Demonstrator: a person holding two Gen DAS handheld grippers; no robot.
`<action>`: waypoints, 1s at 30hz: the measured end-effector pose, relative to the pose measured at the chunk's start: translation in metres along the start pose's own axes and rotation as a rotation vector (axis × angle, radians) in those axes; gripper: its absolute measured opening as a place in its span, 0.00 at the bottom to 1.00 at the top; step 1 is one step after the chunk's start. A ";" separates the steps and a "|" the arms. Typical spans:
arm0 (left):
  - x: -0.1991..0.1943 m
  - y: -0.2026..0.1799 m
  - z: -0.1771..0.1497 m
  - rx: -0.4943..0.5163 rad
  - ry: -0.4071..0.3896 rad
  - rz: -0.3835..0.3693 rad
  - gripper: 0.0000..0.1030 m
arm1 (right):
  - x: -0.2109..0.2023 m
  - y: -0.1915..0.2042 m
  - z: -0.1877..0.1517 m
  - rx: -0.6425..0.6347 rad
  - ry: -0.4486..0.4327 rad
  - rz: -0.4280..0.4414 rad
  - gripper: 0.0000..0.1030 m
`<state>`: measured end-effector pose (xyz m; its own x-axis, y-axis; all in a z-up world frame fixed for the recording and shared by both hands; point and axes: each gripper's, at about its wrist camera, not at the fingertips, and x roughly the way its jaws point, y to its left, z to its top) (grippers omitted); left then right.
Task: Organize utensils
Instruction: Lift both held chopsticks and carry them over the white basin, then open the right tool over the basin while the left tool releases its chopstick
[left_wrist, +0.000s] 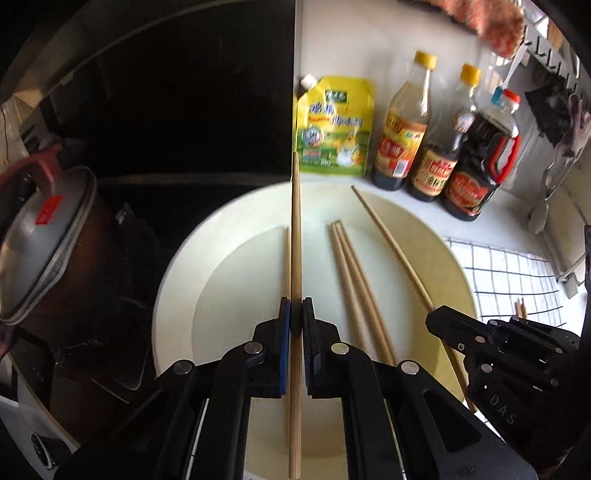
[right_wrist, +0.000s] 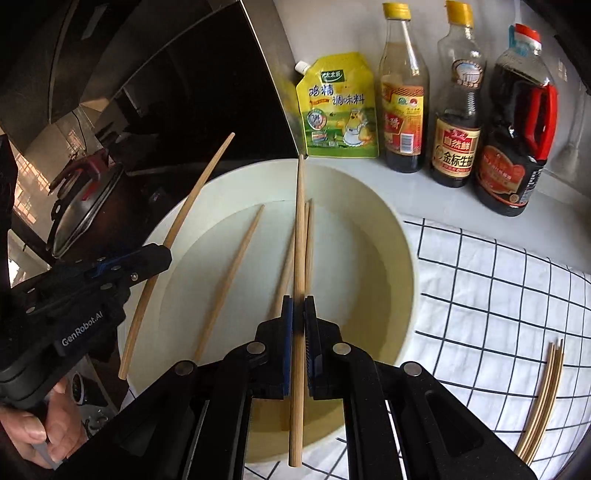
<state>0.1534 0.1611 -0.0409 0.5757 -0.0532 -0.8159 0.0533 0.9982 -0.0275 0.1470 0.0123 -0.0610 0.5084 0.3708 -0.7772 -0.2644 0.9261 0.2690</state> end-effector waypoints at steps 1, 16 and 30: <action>0.007 0.003 0.000 -0.005 0.016 -0.007 0.07 | 0.005 0.002 0.000 0.001 0.009 -0.001 0.06; 0.045 0.025 -0.009 -0.041 0.162 -0.019 0.24 | 0.023 0.013 0.003 0.005 0.027 -0.080 0.22; -0.004 0.040 -0.019 -0.080 -0.025 0.006 0.82 | -0.019 0.003 -0.011 0.030 -0.036 -0.111 0.26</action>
<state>0.1380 0.2014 -0.0495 0.5964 -0.0470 -0.8013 -0.0147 0.9975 -0.0694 0.1279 0.0074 -0.0518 0.5619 0.2679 -0.7826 -0.1805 0.9630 0.2001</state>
